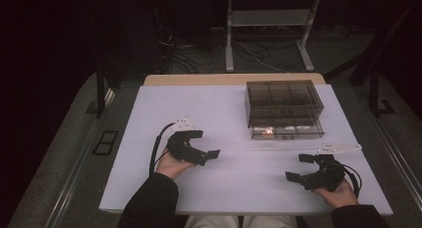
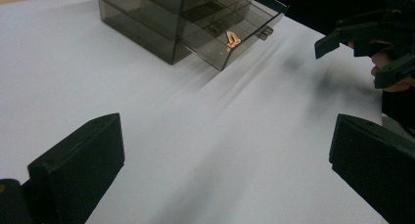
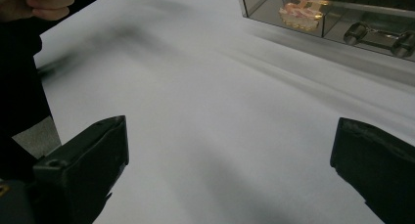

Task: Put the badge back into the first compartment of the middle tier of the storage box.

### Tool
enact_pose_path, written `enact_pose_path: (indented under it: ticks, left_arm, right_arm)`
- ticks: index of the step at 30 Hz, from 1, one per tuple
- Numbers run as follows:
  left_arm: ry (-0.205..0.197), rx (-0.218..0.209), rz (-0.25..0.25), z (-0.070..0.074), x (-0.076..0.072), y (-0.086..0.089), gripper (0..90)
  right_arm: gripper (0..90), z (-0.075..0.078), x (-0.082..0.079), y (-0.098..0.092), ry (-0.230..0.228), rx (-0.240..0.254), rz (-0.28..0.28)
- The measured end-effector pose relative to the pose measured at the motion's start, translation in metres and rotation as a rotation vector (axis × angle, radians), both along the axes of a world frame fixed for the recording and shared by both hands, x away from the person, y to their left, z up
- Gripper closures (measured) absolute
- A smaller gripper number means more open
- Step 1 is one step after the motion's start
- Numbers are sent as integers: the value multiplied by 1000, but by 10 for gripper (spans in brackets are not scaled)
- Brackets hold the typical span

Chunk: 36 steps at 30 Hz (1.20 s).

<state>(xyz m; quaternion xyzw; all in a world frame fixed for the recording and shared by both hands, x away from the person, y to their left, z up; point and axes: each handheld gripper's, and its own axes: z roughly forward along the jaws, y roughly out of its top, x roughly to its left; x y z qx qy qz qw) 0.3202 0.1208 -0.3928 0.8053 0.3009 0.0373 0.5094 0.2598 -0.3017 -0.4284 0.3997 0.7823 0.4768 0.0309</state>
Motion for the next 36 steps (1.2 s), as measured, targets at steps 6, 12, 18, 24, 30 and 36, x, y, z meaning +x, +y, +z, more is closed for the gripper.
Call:
enact_pose_path:
  ticks: [6,12,18,24,30,36]
  left_arm:
    - [-6,-18,17,-3,-11,11,0]
    - [-8,-29,44,-6,-18,22,0]
    - [1,-67,88,-16,-27,35,0]
    - [-9,-90,133,-22,-36,46,0]
    - [2,-72,143,-31,-45,51,0]
    - [13,-47,132,-35,-53,54,0]
  right_arm:
    - [3,0,0,0,6,-1,-1]
    - [3,0,0,0,7,-1,-1]
    - [3,0,0,0,8,0,-2]
    - [3,0,0,0,11,6,-8]
    - [3,-1,0,0,11,3,-10]
    - [3,-1,0,0,11,2,-14]
